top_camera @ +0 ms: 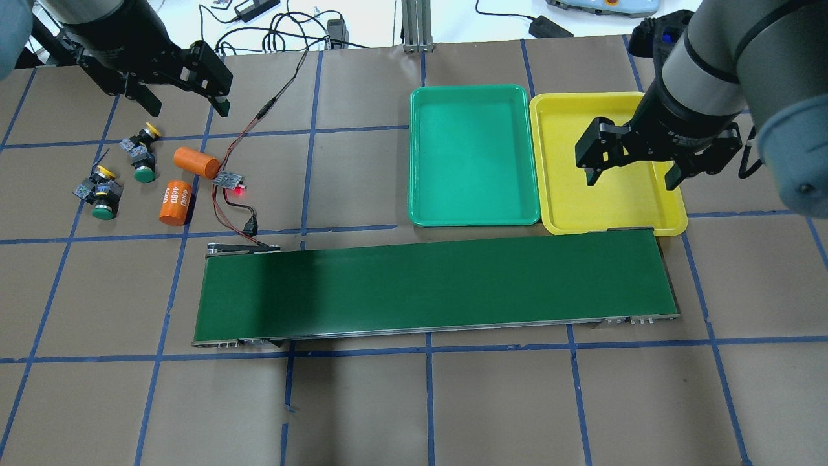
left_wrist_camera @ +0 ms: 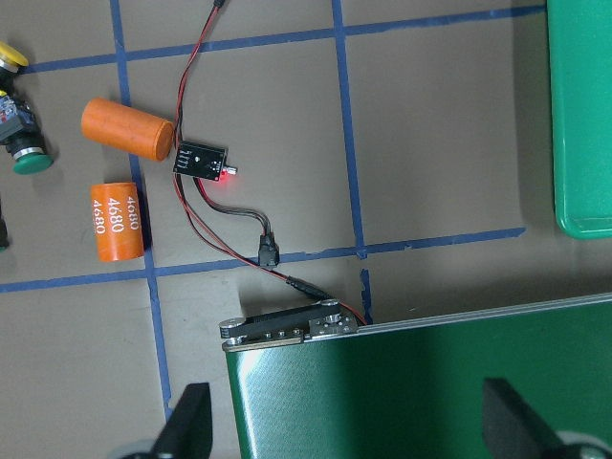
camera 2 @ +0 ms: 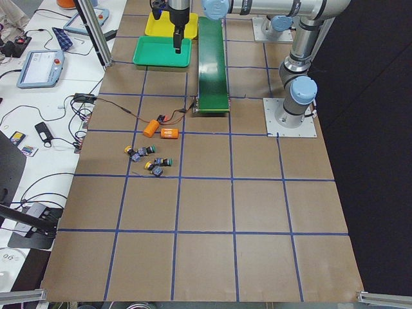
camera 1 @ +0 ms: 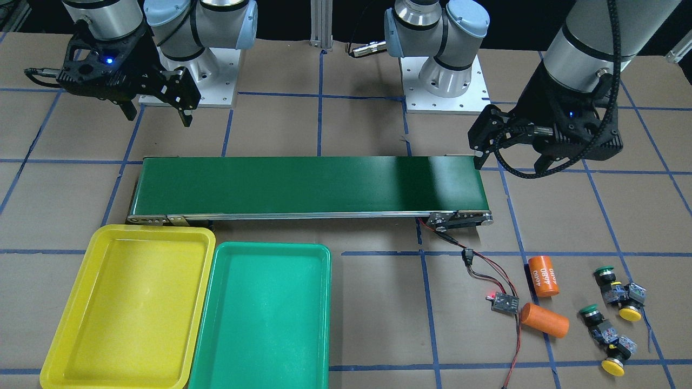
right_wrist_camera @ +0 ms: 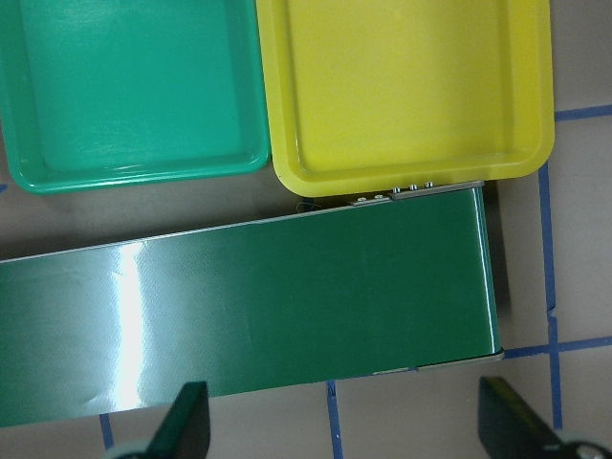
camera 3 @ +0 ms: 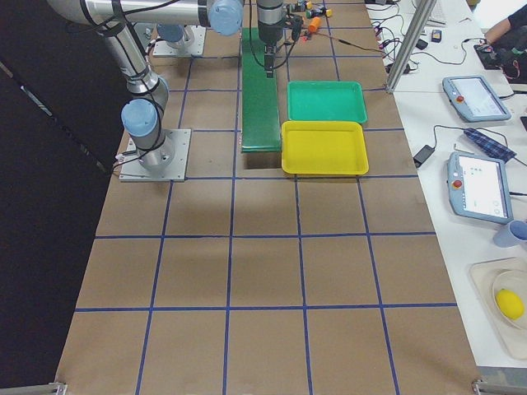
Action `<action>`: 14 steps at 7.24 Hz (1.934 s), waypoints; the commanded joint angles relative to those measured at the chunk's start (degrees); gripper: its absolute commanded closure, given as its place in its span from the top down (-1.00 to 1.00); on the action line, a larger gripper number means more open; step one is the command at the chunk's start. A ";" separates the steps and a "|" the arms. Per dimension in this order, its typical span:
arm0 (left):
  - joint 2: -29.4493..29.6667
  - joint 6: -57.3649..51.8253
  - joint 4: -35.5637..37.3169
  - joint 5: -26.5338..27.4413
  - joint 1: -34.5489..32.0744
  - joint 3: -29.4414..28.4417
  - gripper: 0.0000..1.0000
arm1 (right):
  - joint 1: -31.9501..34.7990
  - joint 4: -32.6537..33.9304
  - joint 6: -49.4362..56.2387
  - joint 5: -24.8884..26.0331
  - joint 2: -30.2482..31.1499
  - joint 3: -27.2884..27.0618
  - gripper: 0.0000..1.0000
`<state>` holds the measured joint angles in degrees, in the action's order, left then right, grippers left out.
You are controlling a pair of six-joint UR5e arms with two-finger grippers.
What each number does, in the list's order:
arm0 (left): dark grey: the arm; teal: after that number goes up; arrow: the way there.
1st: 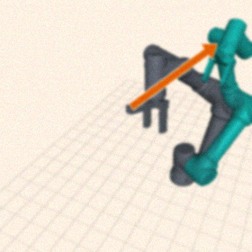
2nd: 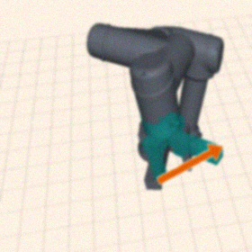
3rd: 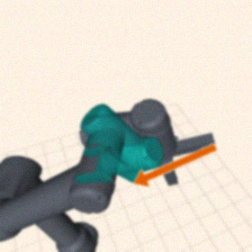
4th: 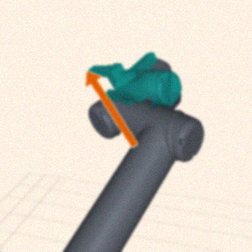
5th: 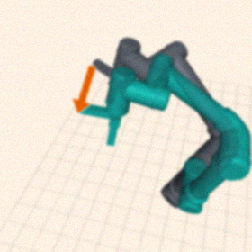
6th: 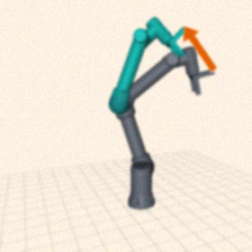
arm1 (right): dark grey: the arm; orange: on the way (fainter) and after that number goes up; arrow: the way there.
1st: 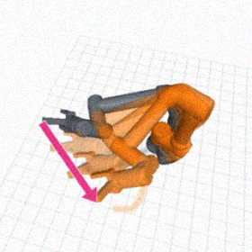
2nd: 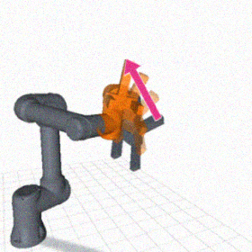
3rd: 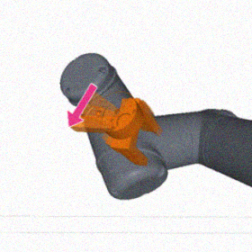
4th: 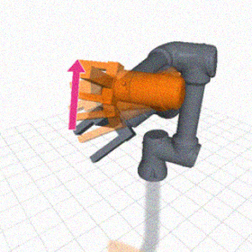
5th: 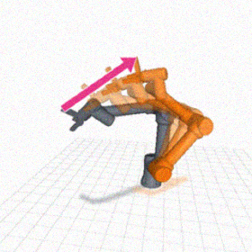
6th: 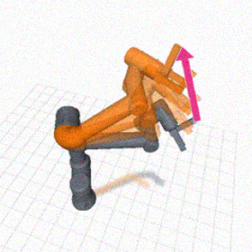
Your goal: Sort buttons by color to trays
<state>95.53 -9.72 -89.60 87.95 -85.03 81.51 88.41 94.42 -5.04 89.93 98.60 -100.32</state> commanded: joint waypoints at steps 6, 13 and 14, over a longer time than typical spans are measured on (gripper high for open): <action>5.00 -7.71 0.74 -0.50 8.61 -0.39 1.00 | 0.01 0.50 0.03 -0.02 3.09 -3.04 1.00; 20.56 -25.45 19.78 0.11 20.96 5.22 1.00 | -0.26 0.06 0.03 0.07 3.70 -3.31 1.00; 23.88 -25.18 30.43 -0.23 20.78 6.72 1.00 | -0.26 0.32 -0.06 -0.02 3.70 -3.31 1.00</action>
<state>115.87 -35.39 -68.79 88.00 -64.22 86.31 88.18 94.54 -5.05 90.06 102.14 -103.61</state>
